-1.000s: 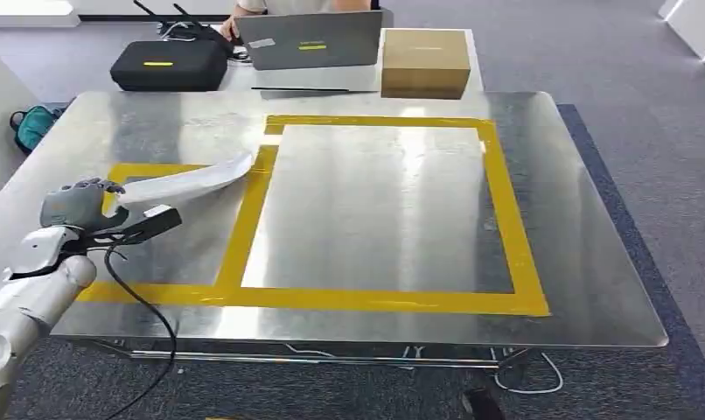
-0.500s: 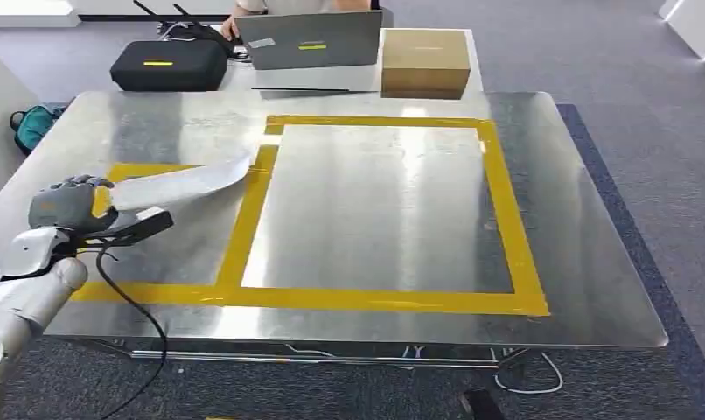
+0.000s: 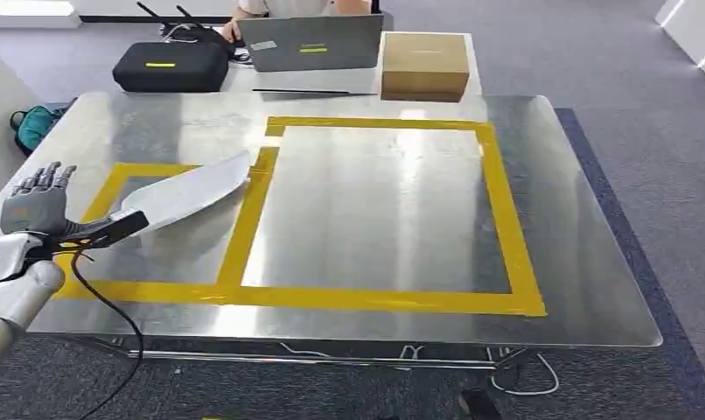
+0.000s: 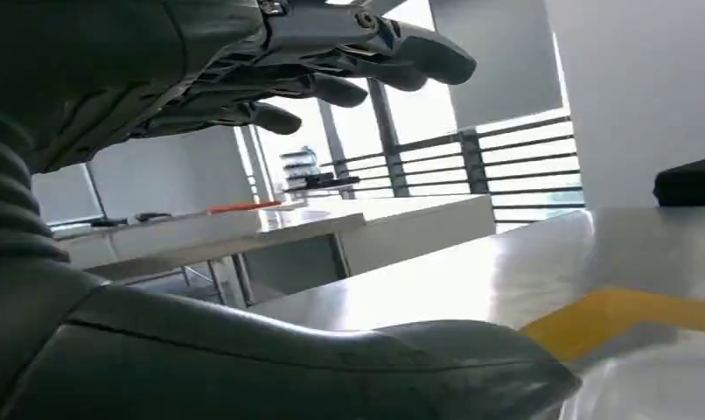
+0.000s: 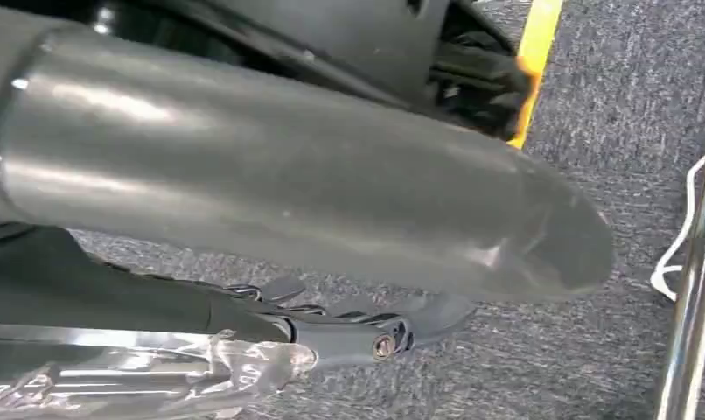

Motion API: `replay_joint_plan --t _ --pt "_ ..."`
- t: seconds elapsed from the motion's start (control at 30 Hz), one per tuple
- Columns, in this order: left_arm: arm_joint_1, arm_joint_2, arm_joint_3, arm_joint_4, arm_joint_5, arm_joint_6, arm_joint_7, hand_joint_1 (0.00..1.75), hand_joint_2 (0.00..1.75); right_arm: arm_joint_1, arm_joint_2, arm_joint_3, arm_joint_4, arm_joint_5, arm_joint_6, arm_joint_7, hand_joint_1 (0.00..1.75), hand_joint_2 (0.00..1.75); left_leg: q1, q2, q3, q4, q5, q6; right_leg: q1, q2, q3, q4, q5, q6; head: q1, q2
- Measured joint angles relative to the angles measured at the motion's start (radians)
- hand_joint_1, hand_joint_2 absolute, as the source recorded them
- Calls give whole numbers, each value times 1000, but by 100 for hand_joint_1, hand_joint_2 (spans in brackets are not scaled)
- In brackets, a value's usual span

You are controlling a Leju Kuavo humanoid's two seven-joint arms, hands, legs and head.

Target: Take the parts from the cabinet and place them on the table.

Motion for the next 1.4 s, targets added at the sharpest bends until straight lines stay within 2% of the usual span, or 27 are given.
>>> replay_joint_plan --t 0.03,0.07,0.1,0.13,0.23,0.27,0.3,0.37,0.43,0.5,0.57,0.6,0.73,0.77,0.83,0.9,0.93,0.97,1.03,1.07,1.1,1.13,1.2,1.23,1.27,1.33,1.4 --pt "0 0 3 2 2 -2 0 0 0 -1 0 0 0 -1 0 0 0 0 5 0 -2 7 -3 -7 -5 -1 54 -100 45 4 0 0" --pt "0 0 5 2 3 -2 0 0 0 -2 0 0 0 -1 0 0 0 0 8 -1 -4 16 -7 -15 -10 -1 98 -179 66 10 1 0" --pt "-1 4 8 2 4 -2 0 0 0 -6 2 0 0 -1 0 0 0 0 1 -3 -14 27 -10 -26 -6 8 115 -196 48 7 3 0" --pt "-1 3 10 2 5 -2 0 0 0 -7 3 0 0 -2 0 0 0 0 3 -3 -21 33 -6 -31 -7 13 105 -192 56 -14 1 0" --pt "-1 6 15 5 5 -2 -1 0 0 -7 3 0 0 -2 0 0 0 0 6 -4 -27 29 6 -48 -4 13 89 -185 66 -38 1 0" --pt "0 6 16 6 5 -2 -1 0 0 -7 3 0 0 -2 0 0 0 0 8 0 -34 38 -12 -54 -7 12 85 -189 74 -50 0 0" --pt "-2 7 17 8 5 -2 -1 0 0 -8 3 0 0 -2 0 0 0 0 8 1 -49 76 -54 -59 -7 11 78 -190 79 -58 -6 0" --pt "-2 6 18 8 5 -5 -2 0 0 -9 3 0 0 -3 0 0 0 0 10 1 -107 234 -151 -67 -7 9 61 -189 92 -63 -8 0" --pt "4 5 18 9 5 -13 -5 0 0 -8 3 0 0 -6 -1 0 0 0 10 1 -137 337 -195 -69 -7 6 44 -189 105 -64 -8 0" --pt "7 2 18 9 5 -18 -6 0 0 -9 3 0 0 -10 -1 0 0 0 13 1 -84 273 -159 -69 -9 5 25 -189 121 -61 -8 0" --pt "6 0 18 5 4 -20 -4 0 0 -11 3 0 0 -13 -1 0 0 0 19 2 39 89 -99 -71 -11 6 11 -188 138 -49 -8 0" --pt "2 -1 18 2 4 -24 0 0 0 -11 3 0 -1 -14 -2 -1 0 0 19 1 68 33 -112 -72 -7 6 4 -188 145 -41 -11 0" --pt "13 -8 18 -1 4 -41 7 0 0 -7 3 0 0 -18 -2 -2 0 0 8 -5 49 34 -79 -35 -9 6 4 -217 187 -14 -10 0" --pt "11 -10 18 -1 3 -45 8 0 0 -4 3 0 0 -19 -1 -2 0 0 14 -1 40 29 -65 -25 -12 5 -3 -214 180 -9 -10 0" --pt "13 -11 19 -3 3 -49 11 0 0 -2 3 0 0 -20 -1 -1 0 0 12 0 21 29 -48 -11 -10 0 -37 -127 73 -8 -5 0" --pt "16 -12 19 -3 3 -51 14 0 0 -3 3 0 0 -20 -1 -1 0 0 5 1 -5 30 -28 -6 -7 0 -79 48 -33 -7 -5 0" --pt "19 -13 19 -3 3 -52 14 0 0 -3 3 0 0 -20 -1 -1 0 0 2 1 -19 31 -18 -4 -4 0 -85 103 -50 -10 -4 0" --pt "22 -13 19 -3 2 -53 16 0 0 -2 3 0 0 -21 -1 -1 0 0 -1 1 -31 31 -8 -5 -1 0 -71 110 -37 -14 -5 0" --pt "24 -13 19 -3 2 -55 19 0 0 -3 2 0 0 -22 -1 0 0 0 -5 1 -55 32 10 -6 8 0 12 26 19 -26 -4 0" --pt "24 -12 19 -4 2 -56 20 0 0 -4 2 0 0 -24 -1 0 0 0 -7 0 -64 32 19 -8 13 1 80 -62 36 -36 -5 0" --pt "25 -11 19 -6 2 -56 21 0 0 -7 2 0 0 -24 -1 0 0 0 -6 1 -69 34 27 -11 18 1 139 -151 11 -46 -5 0" --pt "26 -7 19 -10 2 -58 23 0 0 -8 2 0 -1 -25 -1 0 0 0 -11 1 -77 36 33 -17 19 0 180 -214 -7 -49 -7 0" --pt "26 -8 19 -12 -2 -65 23 0 0 -6 2 0 0 -29 -1 0 0 0 -5 2 -76 30 52 -27 23 4 159 -207 5 -51 -1 0" --pt "28 -8 19 -13 -3 -69 23 0 0 -4 2 0 0 -31 -1 0 0 0 -4 2 -78 25 63 -34 24 4 162 -206 13 -58 -1 0" --pt "32 -5 19 -15 -5 -71 23 0 0 -1 2 0 0 -34 -1 0 0 0 -5 0 -82 24 68 -40 15 1 146 -220 30 -67 -2 0" --pt "34 -3 19 -15 -7 -73 29 0 0 -2 2 -1 0 -40 -1 -3 0 0 -1 2 -108 88 -33 -52 13 -1 139 -223 55 -81 -6 0" --pt "34 -6 19 -15 -7 -78 34 0 0 2 2 -1 0 -48 -1 -5 0 0 5 2 -147 238 -137 -63 12 -2 110 -223 79 -79 -7 0"
